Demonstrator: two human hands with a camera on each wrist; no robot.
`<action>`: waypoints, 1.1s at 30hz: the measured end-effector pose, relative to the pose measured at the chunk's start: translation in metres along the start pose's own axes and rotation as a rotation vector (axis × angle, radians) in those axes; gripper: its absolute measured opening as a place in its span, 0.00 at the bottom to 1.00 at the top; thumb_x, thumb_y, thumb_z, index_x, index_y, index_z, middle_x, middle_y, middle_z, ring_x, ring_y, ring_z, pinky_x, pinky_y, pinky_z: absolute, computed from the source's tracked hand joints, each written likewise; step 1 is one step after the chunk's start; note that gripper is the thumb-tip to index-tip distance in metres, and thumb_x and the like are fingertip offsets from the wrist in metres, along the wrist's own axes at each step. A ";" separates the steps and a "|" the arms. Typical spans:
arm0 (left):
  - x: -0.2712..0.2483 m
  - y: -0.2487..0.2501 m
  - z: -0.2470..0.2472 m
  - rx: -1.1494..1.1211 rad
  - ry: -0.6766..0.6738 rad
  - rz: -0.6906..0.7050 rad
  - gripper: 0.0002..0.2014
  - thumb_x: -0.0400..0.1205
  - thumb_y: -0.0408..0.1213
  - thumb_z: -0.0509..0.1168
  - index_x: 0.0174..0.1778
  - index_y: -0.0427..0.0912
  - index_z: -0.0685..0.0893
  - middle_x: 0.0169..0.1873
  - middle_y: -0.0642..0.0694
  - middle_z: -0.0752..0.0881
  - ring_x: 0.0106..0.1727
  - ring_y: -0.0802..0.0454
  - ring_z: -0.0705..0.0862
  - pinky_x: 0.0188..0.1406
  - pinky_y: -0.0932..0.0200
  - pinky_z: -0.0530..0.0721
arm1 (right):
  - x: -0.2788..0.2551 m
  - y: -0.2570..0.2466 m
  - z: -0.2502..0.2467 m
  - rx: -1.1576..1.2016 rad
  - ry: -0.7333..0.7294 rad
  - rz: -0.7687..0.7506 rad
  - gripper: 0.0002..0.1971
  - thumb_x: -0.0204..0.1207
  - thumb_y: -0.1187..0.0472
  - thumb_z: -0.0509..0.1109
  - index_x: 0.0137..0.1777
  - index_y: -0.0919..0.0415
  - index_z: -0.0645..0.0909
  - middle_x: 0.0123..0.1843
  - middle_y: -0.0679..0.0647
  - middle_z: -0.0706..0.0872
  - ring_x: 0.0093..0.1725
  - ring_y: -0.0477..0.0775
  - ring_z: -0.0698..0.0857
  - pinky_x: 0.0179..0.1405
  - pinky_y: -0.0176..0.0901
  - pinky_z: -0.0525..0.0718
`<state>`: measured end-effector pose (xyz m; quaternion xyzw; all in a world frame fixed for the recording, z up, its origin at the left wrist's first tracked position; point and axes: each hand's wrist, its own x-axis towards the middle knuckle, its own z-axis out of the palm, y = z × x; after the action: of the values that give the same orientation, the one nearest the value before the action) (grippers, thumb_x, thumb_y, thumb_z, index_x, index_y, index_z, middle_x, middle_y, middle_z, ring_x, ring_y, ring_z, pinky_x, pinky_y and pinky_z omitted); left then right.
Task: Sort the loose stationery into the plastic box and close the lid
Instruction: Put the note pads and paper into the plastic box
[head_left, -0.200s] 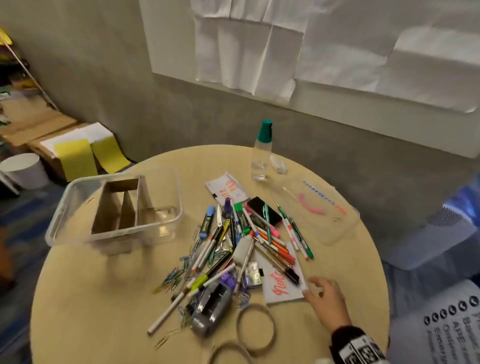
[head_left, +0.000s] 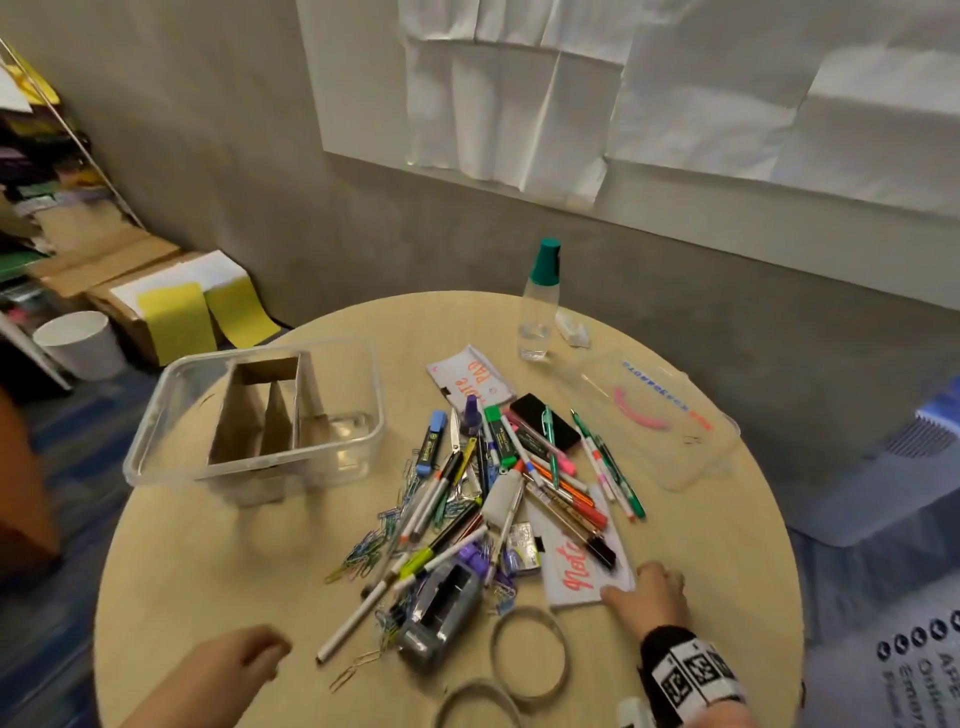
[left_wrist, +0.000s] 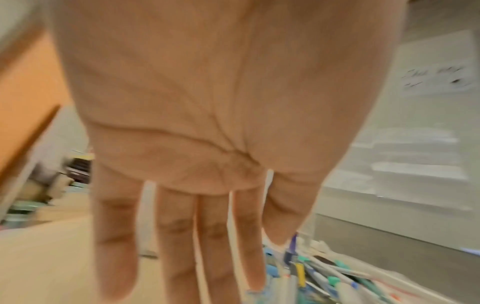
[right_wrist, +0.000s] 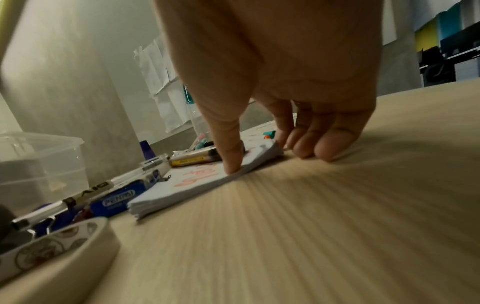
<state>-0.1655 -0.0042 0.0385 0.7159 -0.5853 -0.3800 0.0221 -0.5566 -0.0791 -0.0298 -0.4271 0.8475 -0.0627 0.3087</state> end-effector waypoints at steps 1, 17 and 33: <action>0.005 0.022 0.002 0.048 0.052 0.042 0.08 0.84 0.39 0.59 0.44 0.58 0.80 0.44 0.55 0.86 0.52 0.59 0.83 0.48 0.72 0.74 | 0.002 -0.001 0.001 0.022 0.000 0.013 0.28 0.71 0.52 0.73 0.66 0.66 0.72 0.67 0.64 0.71 0.61 0.64 0.80 0.61 0.46 0.76; 0.100 0.183 0.056 -0.122 -0.155 0.479 0.13 0.85 0.36 0.55 0.59 0.48 0.82 0.58 0.50 0.84 0.57 0.52 0.84 0.58 0.60 0.81 | -0.021 -0.015 -0.015 0.619 0.180 -0.084 0.04 0.78 0.64 0.66 0.48 0.66 0.77 0.51 0.65 0.85 0.47 0.62 0.85 0.42 0.50 0.85; 0.136 0.205 0.082 -0.297 -0.330 0.376 0.22 0.83 0.37 0.59 0.74 0.45 0.69 0.65 0.45 0.80 0.62 0.51 0.80 0.61 0.61 0.78 | -0.051 -0.002 -0.022 0.901 0.488 -0.057 0.04 0.77 0.67 0.68 0.47 0.66 0.75 0.48 0.63 0.83 0.37 0.63 0.88 0.19 0.21 0.77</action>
<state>-0.3768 -0.1510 0.0071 0.5122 -0.6414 -0.5622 0.1009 -0.5450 -0.0456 0.0123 -0.2473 0.7718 -0.5281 0.2534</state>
